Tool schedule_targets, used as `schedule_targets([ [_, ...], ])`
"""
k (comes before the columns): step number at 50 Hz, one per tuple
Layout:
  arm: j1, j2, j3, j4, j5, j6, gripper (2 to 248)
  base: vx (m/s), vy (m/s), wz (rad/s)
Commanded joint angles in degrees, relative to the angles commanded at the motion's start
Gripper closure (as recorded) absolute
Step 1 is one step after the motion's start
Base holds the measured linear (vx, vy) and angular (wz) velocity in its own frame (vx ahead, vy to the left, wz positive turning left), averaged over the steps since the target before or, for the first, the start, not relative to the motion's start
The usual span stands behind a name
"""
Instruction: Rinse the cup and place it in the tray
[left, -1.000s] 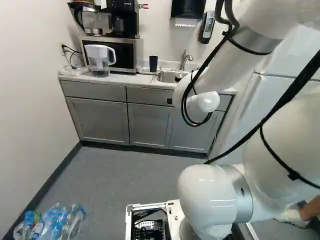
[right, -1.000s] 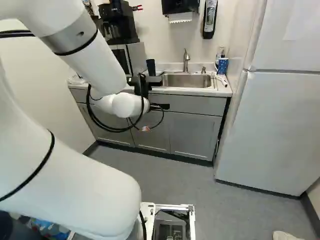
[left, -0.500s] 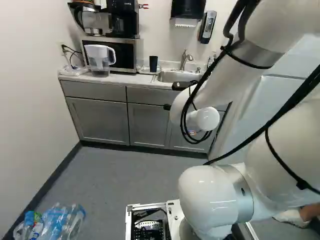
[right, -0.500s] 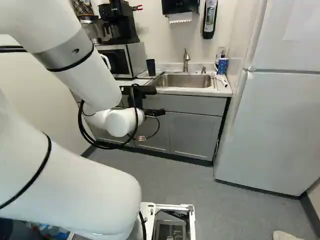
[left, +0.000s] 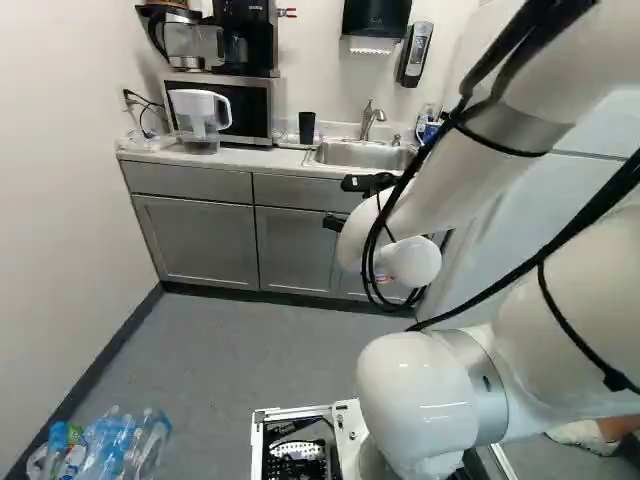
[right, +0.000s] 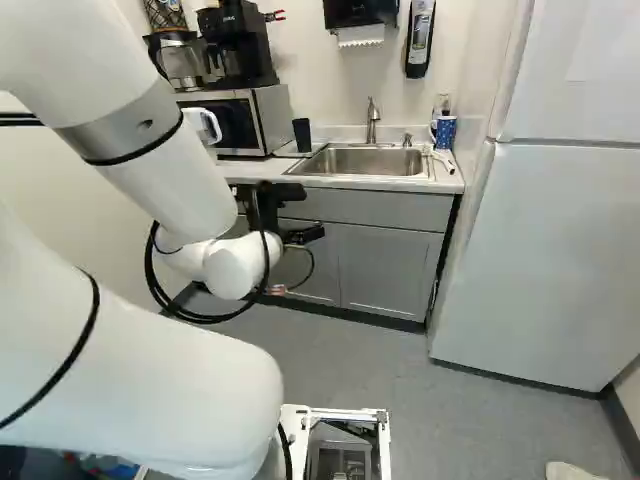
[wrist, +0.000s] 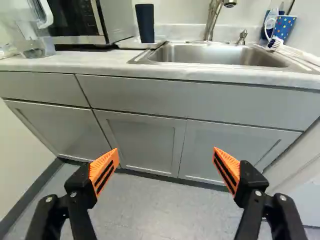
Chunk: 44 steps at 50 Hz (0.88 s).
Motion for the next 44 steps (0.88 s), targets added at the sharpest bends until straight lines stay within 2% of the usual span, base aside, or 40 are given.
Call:
schedule_targets([
  [19,0.53,0.39,1.57,-0.16,2.24,0.14,3,0.0,0.0,0.0],
  [44,0.59,0.43,1.74,-0.18,2.48,0.15,3,0.0,0.0,0.0],
])
